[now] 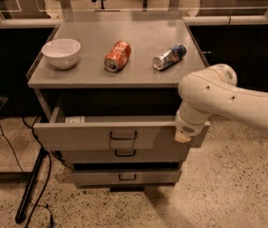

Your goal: Close top drawer

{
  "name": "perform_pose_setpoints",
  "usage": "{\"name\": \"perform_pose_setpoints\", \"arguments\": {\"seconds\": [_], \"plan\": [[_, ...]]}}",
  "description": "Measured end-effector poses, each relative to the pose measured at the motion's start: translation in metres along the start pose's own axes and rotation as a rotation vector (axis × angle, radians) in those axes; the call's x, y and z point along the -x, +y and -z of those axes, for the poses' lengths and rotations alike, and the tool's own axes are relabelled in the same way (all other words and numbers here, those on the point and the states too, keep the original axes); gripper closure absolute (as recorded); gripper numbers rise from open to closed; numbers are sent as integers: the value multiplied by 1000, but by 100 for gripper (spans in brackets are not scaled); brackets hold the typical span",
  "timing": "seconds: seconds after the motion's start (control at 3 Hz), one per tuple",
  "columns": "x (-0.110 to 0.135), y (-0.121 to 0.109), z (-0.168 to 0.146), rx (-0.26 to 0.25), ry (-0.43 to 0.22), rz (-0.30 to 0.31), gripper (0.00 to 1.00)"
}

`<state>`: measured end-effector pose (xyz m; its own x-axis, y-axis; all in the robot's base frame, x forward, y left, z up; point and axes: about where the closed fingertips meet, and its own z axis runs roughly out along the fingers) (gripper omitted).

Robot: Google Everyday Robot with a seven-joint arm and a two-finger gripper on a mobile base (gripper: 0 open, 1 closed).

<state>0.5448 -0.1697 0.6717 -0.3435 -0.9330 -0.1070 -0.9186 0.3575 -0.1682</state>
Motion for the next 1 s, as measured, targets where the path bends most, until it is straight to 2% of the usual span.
{"name": "perform_pose_setpoints", "arguments": {"seconds": [0.33,0.67,1.0], "plan": [[0,0,0,0,0,0,14],[0,0,0,0,0,0,0],[0,0,0,0,0,0,0]]}}
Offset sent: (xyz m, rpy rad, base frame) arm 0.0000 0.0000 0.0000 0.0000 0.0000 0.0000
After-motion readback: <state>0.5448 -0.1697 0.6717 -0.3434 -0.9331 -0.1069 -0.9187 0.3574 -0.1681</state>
